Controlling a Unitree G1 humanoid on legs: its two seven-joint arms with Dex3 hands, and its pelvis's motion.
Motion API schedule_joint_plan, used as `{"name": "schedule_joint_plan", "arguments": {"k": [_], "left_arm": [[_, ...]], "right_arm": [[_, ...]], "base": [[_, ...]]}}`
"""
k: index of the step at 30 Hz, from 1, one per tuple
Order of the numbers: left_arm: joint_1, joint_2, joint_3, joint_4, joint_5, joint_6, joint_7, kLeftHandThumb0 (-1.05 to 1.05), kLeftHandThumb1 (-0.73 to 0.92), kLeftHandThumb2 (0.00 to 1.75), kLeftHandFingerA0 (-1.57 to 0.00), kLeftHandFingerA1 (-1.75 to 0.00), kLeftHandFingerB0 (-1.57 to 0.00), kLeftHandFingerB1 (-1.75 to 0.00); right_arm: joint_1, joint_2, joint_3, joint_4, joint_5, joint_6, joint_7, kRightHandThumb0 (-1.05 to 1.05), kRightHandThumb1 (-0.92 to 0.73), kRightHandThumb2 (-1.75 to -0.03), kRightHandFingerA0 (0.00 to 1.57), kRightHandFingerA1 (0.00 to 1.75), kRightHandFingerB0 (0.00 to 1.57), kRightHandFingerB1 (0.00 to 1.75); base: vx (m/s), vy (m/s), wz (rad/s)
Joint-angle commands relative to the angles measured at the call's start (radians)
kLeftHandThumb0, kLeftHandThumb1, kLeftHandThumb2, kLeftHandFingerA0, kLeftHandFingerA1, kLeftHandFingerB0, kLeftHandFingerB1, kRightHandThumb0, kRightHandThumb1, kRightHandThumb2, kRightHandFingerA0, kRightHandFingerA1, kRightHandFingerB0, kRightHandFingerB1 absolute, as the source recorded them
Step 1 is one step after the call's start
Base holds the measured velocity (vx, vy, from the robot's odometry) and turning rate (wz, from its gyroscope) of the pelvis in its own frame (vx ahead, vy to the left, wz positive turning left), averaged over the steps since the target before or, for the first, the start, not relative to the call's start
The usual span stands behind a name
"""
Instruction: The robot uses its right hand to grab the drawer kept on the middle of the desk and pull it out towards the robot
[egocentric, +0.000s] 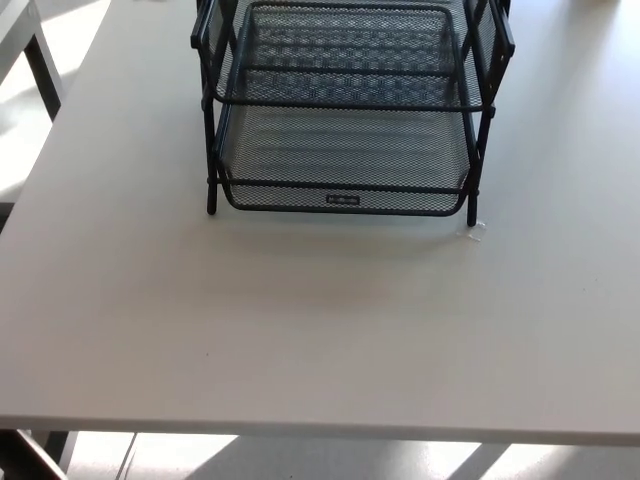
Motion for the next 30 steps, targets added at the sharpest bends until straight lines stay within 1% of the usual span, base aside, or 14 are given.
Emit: {"name": "schedule_joint_plan", "arguments": {"k": [1, 3, 4, 5, 6, 7, 8, 10, 11, 16, 18, 22, 27, 30], "left_arm": [[0.093, 0.163, 0.045, -0.237, 0.086, -0.192, -0.046, -0.3, 0.57, 0.57, -0.79, -0.81, -0.79, -0.54], [0.104, 0.171, 0.044, -0.254, 0.081, -0.177, -0.048, -0.3, 0.57, 0.57, -0.79, -0.81, -0.79, -0.54], [0.108, 0.176, 0.042, -0.263, 0.082, -0.163, -0.049, -0.3, 0.57, 0.57, -0.78, -0.8, -0.79, -0.54], [0.103, 0.176, 0.037, -0.256, 0.08, -0.176, -0.041, -0.29, 0.56, 0.57, -0.8, -0.8, -0.8, -0.54], [0.103, 0.178, 0.035, -0.256, 0.08, -0.182, -0.036, -0.3, 0.57, 0.57, -0.8, -0.83, -0.8, -0.55], [0.108, 0.181, 0.035, -0.264, 0.082, -0.176, -0.037, -0.31, 0.57, 0.57, -0.78, -0.82, -0.79, -0.55], [0.112, 0.183, 0.035, -0.271, 0.083, -0.165, -0.041, -0.31, 0.57, 0.58, -0.78, -0.81, -0.78, -0.54], [0.118, 0.184, 0.038, -0.269, 0.086, -0.176, -0.037, -0.3, 0.57, 0.57, -0.78, -0.81, -0.79, -0.55], [0.113, 0.186, 0.039, -0.269, 0.078, -0.175, -0.042, -0.3, 0.57, 0.57, -0.79, -0.81, -0.79, -0.55], [0.109, 0.184, 0.044, -0.26, 0.077, -0.181, -0.041, -0.3, 0.56, 0.57, -0.8, -0.81, -0.8, -0.55], [0.109, 0.183, 0.046, -0.261, 0.075, -0.18, -0.046, -0.31, 0.57, 0.57, -0.79, -0.82, -0.8, -0.55], [0.103, 0.18, 0.047, -0.251, 0.076, -0.195, -0.045, -0.3, 0.56, 0.57, -0.8, -0.84, -0.81, -0.57], [0.1, 0.178, 0.054, -0.249, 0.07, -0.193, -0.052, -0.31, 0.56, 0.56, -0.81, -0.86, -0.81, -0.58], [0.101, 0.178, 0.055, -0.253, 0.065, -0.189, -0.062, -0.3, 0.57, 0.56, -0.8, -0.87, -0.8, -0.58]], "right_arm": [[0.014, -0.151, 0.031, -0.073, -0.139, 0.001, -0.148, -0.38, -0.39, -0.97, 0.0, 0.51, 0.01, 0.52], [0.02, -0.145, 0.023, -0.081, -0.122, 0.011, -0.147, -0.38, -0.38, -0.96, 0.0, 0.51, 0.01, 0.51], [0.023, -0.145, 0.009, -0.073, -0.106, 0.002, -0.161, -0.66, -0.62, -0.59, 0.12, 0.46, 0.11, 0.37], [0.021, -0.147, 0.0, -0.056, -0.095, -0.008, -0.165, -0.65, -0.62, -0.59, 0.11, 0.49, 0.1, 0.38], [0.023, -0.145, -0.016, -0.047, -0.086, -0.012, -0.202, -0.7, -0.46, -0.81, 0.16, 0.54, 0.12, 0.47], [0.037, -0.148, -0.034, -0.063, -0.074, -0.013, -0.208, -0.71, -0.45, -0.82, 0.17, 0.55, 0.12, 0.47], [0.05, -0.163, -0.049, -0.09, -0.065, 0.009, -0.181, -0.71, -0.47, -0.83, 0.16, 0.53, 0.08, 0.45], [0.063, -0.181, -0.072, -0.122, -0.051, 0.049, -0.135, -0.7, -0.47, -0.83, 0.15, 0.53, 0.09, 0.45], [0.081, -0.217, -0.111, -0.136, -0.027, 0.048, -0.103, -0.7, -0.48, -0.83, 0.16, 0.55, 0.08, 0.45], [0.074, -0.259, -0.149, -0.122, -0.023, 0.069, -0.076, -0.71, -0.49, -0.84, 0.15, 0.56, 0.04, 0.46], [0.112, -0.294, -0.196, -0.187, -0.007, 0.099, -0.048, -0.7, -0.48, -0.83, 0.18, 0.55, 0.11, 0.44], [0.11, -0.328, -0.244, -0.204, 0.013, 0.135, 0.001, -0.69, -0.48, -0.82, 0.19, 0.57, 0.1, 0.45], [0.096, -0.35, -0.29, -0.209, 0.026, 0.123, 0.011, -0.67, -0.48, -0.81, 0.18, 0.57, 0.1, 0.44], [0.134, -0.364, -0.326, -0.301, -0.004, 0.12, -0.034, -0.68, -0.49, -0.83, 0.23, 0.62, 0.11, 0.42]], "base": [[0.0, 0.0, 0.0], [0.0, 0.0, 0.0], [0.0, 0.0, 0.0], [0.0, 0.0, 0.0], [0.0, 0.0, 0.0], [0.0, 0.0, 0.0], [0.0, 0.0, 0.0], [0.0, 0.0, 0.0], [0.0, 0.0, 0.0], [0.0, 0.0, 0.0], [0.0, 0.0, 0.0], [0.0, 0.0, 0.0], [0.0, 0.0, 0.0], [0.0, 0.0, 0.0]]}}
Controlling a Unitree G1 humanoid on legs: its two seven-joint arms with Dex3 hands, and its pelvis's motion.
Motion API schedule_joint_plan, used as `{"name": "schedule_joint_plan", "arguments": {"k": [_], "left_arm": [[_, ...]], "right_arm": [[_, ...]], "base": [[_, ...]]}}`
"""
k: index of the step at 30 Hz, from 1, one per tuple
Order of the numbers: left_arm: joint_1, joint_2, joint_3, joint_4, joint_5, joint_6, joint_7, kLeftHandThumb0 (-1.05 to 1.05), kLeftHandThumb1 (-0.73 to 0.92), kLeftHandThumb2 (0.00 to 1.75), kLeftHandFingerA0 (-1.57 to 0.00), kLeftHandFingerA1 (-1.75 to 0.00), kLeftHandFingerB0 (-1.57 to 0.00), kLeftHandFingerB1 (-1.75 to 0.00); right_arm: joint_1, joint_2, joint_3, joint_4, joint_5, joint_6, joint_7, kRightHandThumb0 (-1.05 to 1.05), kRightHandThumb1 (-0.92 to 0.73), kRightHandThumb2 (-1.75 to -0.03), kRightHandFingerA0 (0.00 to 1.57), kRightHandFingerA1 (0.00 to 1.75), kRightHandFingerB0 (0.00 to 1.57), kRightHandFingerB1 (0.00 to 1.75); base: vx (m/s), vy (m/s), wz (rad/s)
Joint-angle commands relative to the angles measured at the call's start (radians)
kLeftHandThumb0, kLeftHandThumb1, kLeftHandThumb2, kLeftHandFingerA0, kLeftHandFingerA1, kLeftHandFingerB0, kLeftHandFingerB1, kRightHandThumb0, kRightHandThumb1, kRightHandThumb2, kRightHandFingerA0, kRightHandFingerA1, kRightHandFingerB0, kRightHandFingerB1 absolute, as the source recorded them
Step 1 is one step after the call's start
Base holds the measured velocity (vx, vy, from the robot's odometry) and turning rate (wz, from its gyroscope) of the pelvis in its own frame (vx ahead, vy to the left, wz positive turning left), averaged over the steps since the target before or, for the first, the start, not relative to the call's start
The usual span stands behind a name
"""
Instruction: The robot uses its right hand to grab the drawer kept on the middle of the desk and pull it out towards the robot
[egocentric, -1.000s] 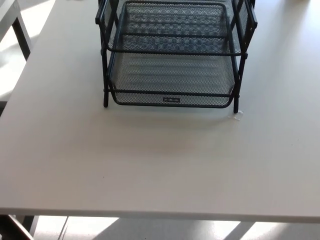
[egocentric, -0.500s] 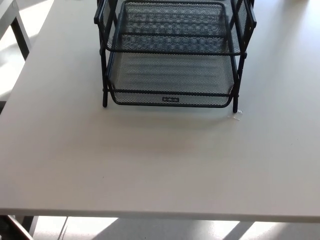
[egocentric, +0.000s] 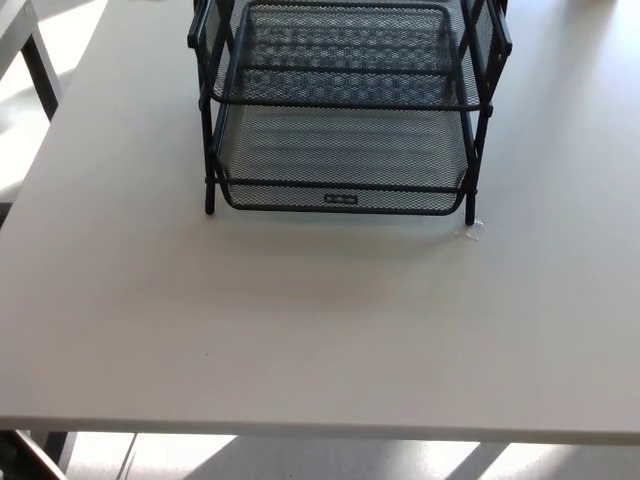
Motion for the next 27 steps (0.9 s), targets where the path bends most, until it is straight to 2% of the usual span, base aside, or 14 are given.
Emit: {"name": "schedule_joint_plan", "arguments": {"k": [1, 2, 3, 4, 5, 9, 11, 13, 14, 15, 16, 17, 20, 27], "left_arm": [[-0.001, 0.01, 0.011, 0.001, 0.003, -0.022, -0.024, -0.3, 0.57, 0.57, -0.79, -0.86, -0.79, -0.59], [-0.001, 0.009, 0.011, 0.002, 0.002, -0.024, -0.024, -0.3, 0.57, 0.56, -0.8, -0.86, -0.8, -0.59], [-0.001, 0.008, 0.012, 0.003, 0.001, -0.025, -0.022, -0.3, 0.57, 0.56, -0.8, -0.86, -0.8, -0.59], [-0.002, 0.009, 0.012, 0.005, 0.006, -0.029, -0.019, -0.3, 0.56, 0.57, -0.8, -0.86, -0.81, -0.59], [-0.001, 0.007, 0.012, 0.005, 0.006, -0.027, -0.019, -0.3, 0.56, 0.57, -0.8, -0.86, -0.81, -0.6], [-0.006, 0.004, 0.013, 0.013, 0.003, -0.03, -0.018, -0.3, 0.56, 0.57, -0.8, -0.88, -0.82, -0.62], [-0.003, 0.006, 0.014, 0.009, 0.006, -0.025, -0.023, -0.31, 0.56, 0.57, -0.8, -0.88, -0.81, -0.61], [-0.004, 0.009, 0.018, 0.007, 0.003, -0.026, -0.027, -0.29, 0.56, 0.57, -0.8, -0.88, -0.82, -0.62], [-0.006, 0.012, 0.019, 0.005, 0.004, -0.019, -0.03, -0.29, 0.56, 0.57, -0.8, -0.87, -0.81, -0.61], [-0.005, 0.012, 0.02, 0.001, 0.005, -0.012, -0.033, -0.3, 0.56, 0.57, -0.8, -0.87, -0.81, -0.61], [-0.009, 0.012, 0.019, 0.012, 0.004, -0.031, -0.028, -0.29, 0.55, 0.57, -0.81, -0.87, -0.82, -0.61], [-0.011, 0.013, 0.019, 0.017, 0.005, -0.039, -0.025, -0.29, 0.55, 0.57, -0.81, -0.87, -0.82, -0.61], [-0.012, 0.012, 0.02, 0.02, 0.004, -0.041, -0.025, -0.29, 0.55, 0.57, -0.82, -0.87, -0.82, -0.61], [-0.011, 0.014, 0.022, 0.014, 0.006, -0.035, -0.032, -0.28, 0.55, 0.57, -0.81, -0.87, -0.82, -0.62]], "right_arm": [[0.028, -0.037, -0.064, -0.096, 0.005, 0.024, -0.01, -0.67, -0.48, -0.82, 0.26, 0.63, 0.12, 0.42], [0.03, -0.036, -0.08, -0.125, 0.002, 0.027, -0.022, -0.64, -0.6, -0.58, 0.3, 0.68, 0.2, 0.3], [0.031, -0.037, -0.091, -0.147, -0.006, 0.025, -0.035, -0.64, -0.6, -0.58, 0.3, 0.68, 0.2, 0.3], [0.029, -0.036, -0.107, -0.173, -0.008, 0.025, -0.037, -0.67, -0.48, -0.81, 0.25, 0.63, 0.13, 0.41], [0.022, -0.043, -0.109, -0.182, -0.016, 0.013, -0.048, -0.67, -0.47, -0.81, 0.3, 0.66, 0.15, 0.41], [-0.004, -0.042, -0.157, -0.3, -0.033, -0.01, -0.073, -0.68, -0.45, -0.8, 0.18, 0.61, 0.15, 0.47], [-0.014, -0.048, -0.157, -0.325, -0.05, -0.015, -0.074, -0.73, -0.46, -0.83, 0.2, 0.64, 0.1, 0.5], [-0.047, -0.055, -0.152, -0.385, -0.067, -0.015, -0.068, -0.88, -0.53, -0.9, 0.09, 0.73, 0.08, 0.55], [-0.052, -0.05, -0.158, -0.442, -0.064, 0.02, -0.037, -0.43, -0.28, -0.95, 0.04, 0.59, 0.06, 0.57], [-0.063, -0.046, -0.157, -0.493, -0.07, 0.053, -0.02, -0.43, -0.29, -0.95, 0.03, 0.58, 0.05, 0.56], [-0.077, -0.036, -0.153, -0.535, -0.082, 0.062, -0.026, -0.83, -0.5, -0.88, 0.14, 0.75, 0.09, 0.55], [-0.079, -0.029, -0.153, -0.548, -0.086, 0.064, -0.03, -0.83, -0.5, -0.88, 0.14, 0.75, 0.09, 0.55], [-0.156, 0.002, -0.084, -0.681, -0.136, 0.132, -0.01, -0.71, -0.45, -0.81, 0.22, 0.56, 0.2, 0.46], [-0.226, 0.04, 0.004, -0.858, -0.165, 0.176, 0.066, -0.66, -0.45, -0.78, 0.23, 0.47, 0.2, 0.42]], "base": [[0.0, 0.0, 0.0], [0.0, 0.0, 0.0], [0.0, 0.0, 0.0], [0.0, 0.0, 0.0], [0.0, 0.0, 0.0], [0.0, 0.0, 0.0], [0.0, 0.0, 0.0], [0.0, 0.0, 0.0], [0.0, 0.0, 0.0], [0.0, 0.0, 0.0], [0.0, 0.0, 0.0], [0.0, 0.0, 0.0], [0.0, 0.0, 0.0], [0.0, 0.0, 0.0]]}}
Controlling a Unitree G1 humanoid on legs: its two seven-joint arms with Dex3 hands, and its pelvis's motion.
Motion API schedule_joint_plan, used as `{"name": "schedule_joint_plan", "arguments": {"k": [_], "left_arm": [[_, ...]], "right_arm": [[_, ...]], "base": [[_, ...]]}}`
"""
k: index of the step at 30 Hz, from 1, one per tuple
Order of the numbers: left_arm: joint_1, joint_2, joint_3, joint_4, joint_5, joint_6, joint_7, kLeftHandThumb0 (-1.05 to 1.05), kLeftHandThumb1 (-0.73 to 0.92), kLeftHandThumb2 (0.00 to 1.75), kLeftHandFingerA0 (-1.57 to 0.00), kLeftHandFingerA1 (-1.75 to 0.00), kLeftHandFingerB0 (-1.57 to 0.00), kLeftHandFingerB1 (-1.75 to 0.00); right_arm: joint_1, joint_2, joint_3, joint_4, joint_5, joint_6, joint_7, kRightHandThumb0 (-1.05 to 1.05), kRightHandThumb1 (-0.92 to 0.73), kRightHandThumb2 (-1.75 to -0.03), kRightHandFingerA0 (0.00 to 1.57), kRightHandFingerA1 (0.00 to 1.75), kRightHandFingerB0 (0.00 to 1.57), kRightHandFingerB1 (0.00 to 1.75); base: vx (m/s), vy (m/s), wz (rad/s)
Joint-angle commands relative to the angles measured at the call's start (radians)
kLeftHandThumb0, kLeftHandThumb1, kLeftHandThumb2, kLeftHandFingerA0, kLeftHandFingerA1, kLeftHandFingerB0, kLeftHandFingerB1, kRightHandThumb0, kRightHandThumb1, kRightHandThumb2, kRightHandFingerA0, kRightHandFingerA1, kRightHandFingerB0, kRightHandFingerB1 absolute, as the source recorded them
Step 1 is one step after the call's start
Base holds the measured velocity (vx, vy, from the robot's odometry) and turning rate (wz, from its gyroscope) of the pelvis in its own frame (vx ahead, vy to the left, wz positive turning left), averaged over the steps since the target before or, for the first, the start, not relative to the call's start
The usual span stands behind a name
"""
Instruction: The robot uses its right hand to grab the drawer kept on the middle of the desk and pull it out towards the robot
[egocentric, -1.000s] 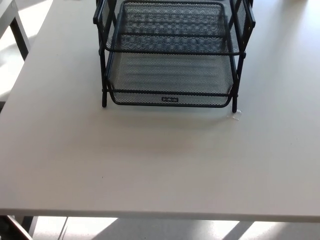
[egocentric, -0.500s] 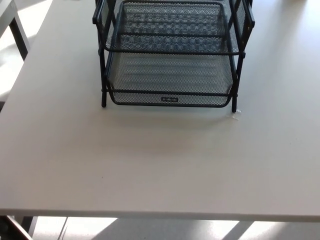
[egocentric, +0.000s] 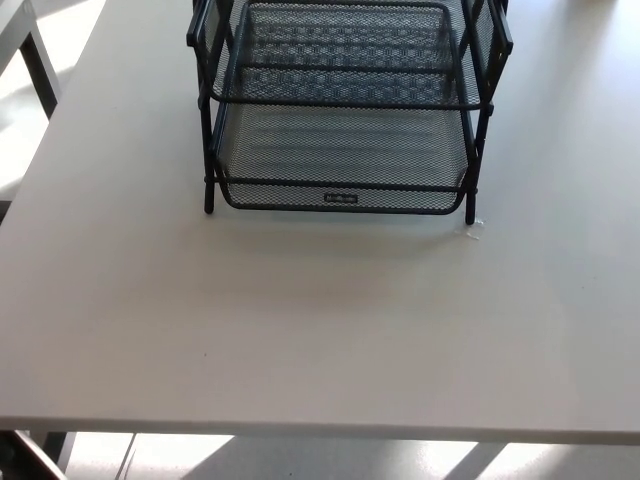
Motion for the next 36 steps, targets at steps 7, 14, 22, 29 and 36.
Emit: {"name": "schedule_joint_plan", "arguments": {"k": [7, 14, 22, 29, 36], "left_arm": [[0.001, 0.012, 0.015, -0.003, 0.008, -0.012, -0.022, -0.29, 0.55, 0.57, -0.81, -0.88, -0.82, -0.63], [0.013, 0.004, 0.015, -0.014, 0.013, -0.007, -0.02, -0.29, 0.55, 0.57, -0.8, -0.87, -0.82, -0.62], [0.009, 0.004, 0.014, 0.004, 0.012, -0.036, -0.011, -0.28, 0.55, 0.56, -0.8, -0.88, -0.82, -0.62], [-0.002, 0.004, 0.008, 0.009, 0.012, -0.043, -0.013, -0.29, 0.55, 0.57, -0.81, -0.87, -0.82, -0.61], [-0.011, 0.006, 0.007, 0.0, 0.01, -0.027, -0.025, -0.29, 0.55, 0.57, -0.8, -0.87, -0.82, -0.62]], "right_arm": [[-0.125, 0.072, 0.163, -0.212, -0.131, 0.087, 0.119, -0.72, -0.5, -0.84, 0.21, 0.48, 0.14, 0.42], [-0.275, 0.169, 0.313, -0.205, -0.165, 0.03, 0.121, -0.69, -0.47, -0.8, 0.24, 0.49, 0.19, 0.43], [-0.399, 0.246, 0.442, -0.175, -0.269, 0.026, 0.128, -0.74, -0.48, -0.85, 0.25, 0.49, 0.16, 0.44], [-0.534, 0.376, 0.556, -0.123, -0.321, 0.02, 0.132, -0.73, -0.61, -0.58, 0.14, 0.43, 0.13, 0.34], [-0.607, 0.469, 0.633, -0.072, -0.375, 0.009, 0.133, -0.73, -0.6, -0.58, 0.1, 0.44, 0.18, 0.35]], "base": [[0.0, 0.0, 0.0], [0.0, 0.0, 0.0], [0.0, 0.0, 0.0], [0.0, 0.0, 0.0], [0.0, 0.0, 0.0]]}}
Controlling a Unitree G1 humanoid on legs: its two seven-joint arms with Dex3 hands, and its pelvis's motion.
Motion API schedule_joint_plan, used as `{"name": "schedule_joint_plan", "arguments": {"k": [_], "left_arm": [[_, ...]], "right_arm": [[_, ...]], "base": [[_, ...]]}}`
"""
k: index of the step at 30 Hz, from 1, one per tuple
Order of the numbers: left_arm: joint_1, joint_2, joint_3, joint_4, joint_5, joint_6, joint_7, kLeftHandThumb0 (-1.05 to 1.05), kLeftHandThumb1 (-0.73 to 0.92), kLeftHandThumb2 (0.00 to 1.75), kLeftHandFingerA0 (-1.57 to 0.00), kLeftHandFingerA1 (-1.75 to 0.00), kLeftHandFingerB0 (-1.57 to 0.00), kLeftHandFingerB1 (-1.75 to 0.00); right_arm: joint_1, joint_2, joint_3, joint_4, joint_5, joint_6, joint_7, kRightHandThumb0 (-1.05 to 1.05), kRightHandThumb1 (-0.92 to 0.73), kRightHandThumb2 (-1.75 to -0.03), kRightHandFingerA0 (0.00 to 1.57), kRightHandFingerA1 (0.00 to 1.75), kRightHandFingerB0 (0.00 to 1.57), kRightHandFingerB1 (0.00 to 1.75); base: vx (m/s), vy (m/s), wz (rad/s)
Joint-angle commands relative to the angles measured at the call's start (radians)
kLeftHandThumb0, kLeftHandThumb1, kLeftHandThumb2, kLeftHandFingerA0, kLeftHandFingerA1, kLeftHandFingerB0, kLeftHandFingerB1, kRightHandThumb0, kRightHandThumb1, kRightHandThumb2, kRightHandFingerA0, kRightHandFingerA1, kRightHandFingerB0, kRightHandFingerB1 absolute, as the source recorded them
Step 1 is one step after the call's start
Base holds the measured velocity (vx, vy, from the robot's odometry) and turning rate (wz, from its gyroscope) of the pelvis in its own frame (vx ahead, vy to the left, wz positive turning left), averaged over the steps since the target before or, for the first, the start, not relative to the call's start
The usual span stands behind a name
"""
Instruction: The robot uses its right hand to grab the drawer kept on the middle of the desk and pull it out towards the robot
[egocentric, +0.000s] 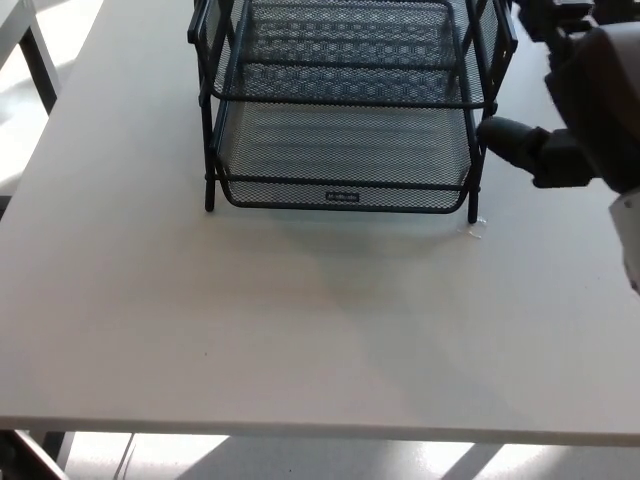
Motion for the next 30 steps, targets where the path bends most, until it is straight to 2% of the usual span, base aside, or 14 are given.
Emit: {"name": "schedule_joint_plan", "arguments": {"k": [1, 2, 3, 6, 7, 8, 9, 11, 16, 18, 26, 27, 28, 30], "left_arm": [[-0.013, 0.013, 0.001, -0.002, 0.016, -0.008, -0.016, -0.29, 0.55, 0.57, -0.79, -0.86, -0.81, -0.6], [-0.015, 0.012, 0.0, -0.001, 0.023, -0.005, -0.014, -0.29, 0.55, 0.57, -0.78, -0.86, -0.81, -0.6], [-0.015, 0.011, 0.001, -0.002, 0.022, -0.003, -0.015, -0.3, 0.55, 0.57, -0.79, -0.86, -0.81, -0.61], [-0.034, 0.012, -0.005, 0.004, 0.019, -0.005, -0.02, -0.29, 0.55, 0.57, -0.8, -0.87, -0.82, -0.62], [-0.036, 0.012, -0.005, 0.007, 0.018, -0.009, -0.021, -0.3, 0.55, 0.57, -0.81, -0.88, -0.82, -0.63], [-0.037, 0.012, -0.005, 0.009, 0.017, -0.012, -0.021, -0.3, 0.55, 0.57, -0.81, -0.88, -0.82, -0.63], [-0.039, 0.011, -0.006, 0.014, 0.013, -0.013, -0.023, -0.3, 0.55, 0.57, -0.8, -0.87, -0.82, -0.62], [-0.047, 0.015, -0.012, 0.015, 0.017, -0.019, -0.025, -0.3, 0.55, 0.57, -0.8, -0.88, -0.82, -0.62], [-0.061, 0.013, -0.017, 0.007, 0.017, -0.018, -0.029, -0.31, 0.54, 0.57, -0.82, -0.91, -0.83, -0.64], [-0.066, 0.016, -0.018, 0.006, 0.021, -0.019, -0.031, -0.3, 0.55, 0.57, -0.81, -0.9, -0.82, -0.64], [-0.088, 0.026, -0.029, 0.018, 0.036, -0.02, -0.037, -0.3, 0.55, 0.56, -0.8, -0.91, -0.83, -0.64], [-0.092, 0.027, -0.032, 0.022, 0.037, -0.025, -0.037, -0.29, 0.55, 0.56, -0.81, -0.9, -0.83, -0.64], [-0.092, 0.028, -0.033, 0.022, 0.039, -0.027, -0.037, -0.29, 0.55, 0.57, -0.81, -0.9, -0.83, -0.64], [-0.09, 0.029, -0.032, 0.019, 0.042, -0.025, -0.037, -0.29, 0.55, 0.56, -0.8, -0.89, -0.82, -0.63]], "right_arm": [[-0.047, 0.041, 0.037, 0.036, -0.082, -0.015, -0.002, -0.74, -0.59, -0.58, 0.12, 0.45, 0.18, 0.35], [-0.058, 0.052, 0.052, 0.052, -0.087, -0.018, 0.003, -0.74, -0.6, -0.58, 0.12, 0.45, 0.15, 0.35], [-0.066, 0.061, 0.061, 0.06, -0.088, -0.017, 0.013, -0.39, -0.3, -0.93, 0.01, 0.52, 0.0, 0.5], [-0.084, 0.077, 0.07, 0.099, -0.086, -0.041, 0.003, -0.39, -0.27, -0.91, 0.01, 0.53, 0.0, 0.51], [-0.093, 0.083, 0.078, 0.113, -0.09, -0.043, 0.009, -0.78, -0.52, -0.61, 0.06, 0.44, 0.11, 0.36], [-0.096, 0.085, 0.08, 0.119, -0.093, -0.046, 0.011, -0.78, -0.52, -0.61, 0.06, 0.44, 0.11, 0.36], [-0.111, 0.103, 0.092, 0.159, -0.092, -0.06, -0.005, -0.39, -0.24, -0.89, 0.03, 0.54, 0.0, 0.5], [-0.124, 0.119, 0.106, 0.206, -0.108, -0.07, -0.033, -0.39, -0.22, -0.88, 0.02, 0.54, 0.0, 0.5], [-0.173, 0.152, 0.132, 0.351, -0.122, -0.101, -0.082, -0.39, -0.24, -0.88, 0.02, 0.53, 0.0, 0.5], [-0.191, 0.162, 0.141, 0.401, -0.13, -0.1, -0.082, -0.72, -0.53, -0.57, 0.04, 0.39, 0.09, 0.33], [-0.284, 0.202, 0.176, 0.67, -0.145, -0.142, -0.196, -0.71, -0.4, -0.8, 0.04, 0.47, 0.06, 0.43], [-0.294, 0.208, 0.18, 0.719, -0.148, -0.149, -0.233, -0.38, -0.22, -0.86, 0.02, 0.53, 0.0, 0.5], [-0.308, 0.217, 0.182, 0.768, -0.145, -0.159, -0.264, -0.67, -0.48, -0.55, 0.09, 0.45, 0.15, 0.36], [-0.329, 0.227, 0.187, 0.825, -0.147, -0.164, -0.291, -0.66, -0.49, -0.56, 0.09, 0.45, 0.14, 0.36]], "base": [[0.0, 0.0, 0.0], [0.0, 0.0, 0.0], [0.0, 0.0, 0.0], [0.0, 0.0, 0.0], [0.0, 0.0, 0.0], [0.0, 0.0, 0.0], [0.0, 0.0, 0.0], [0.0, 0.0, 0.0], [0.0, 0.0, 0.0], [0.0, 0.0, 0.0], [0.0, 0.0, 0.0], [0.0, 0.0, 0.0], [0.0, 0.0, 0.0], [0.0, 0.0, 0.0]]}}
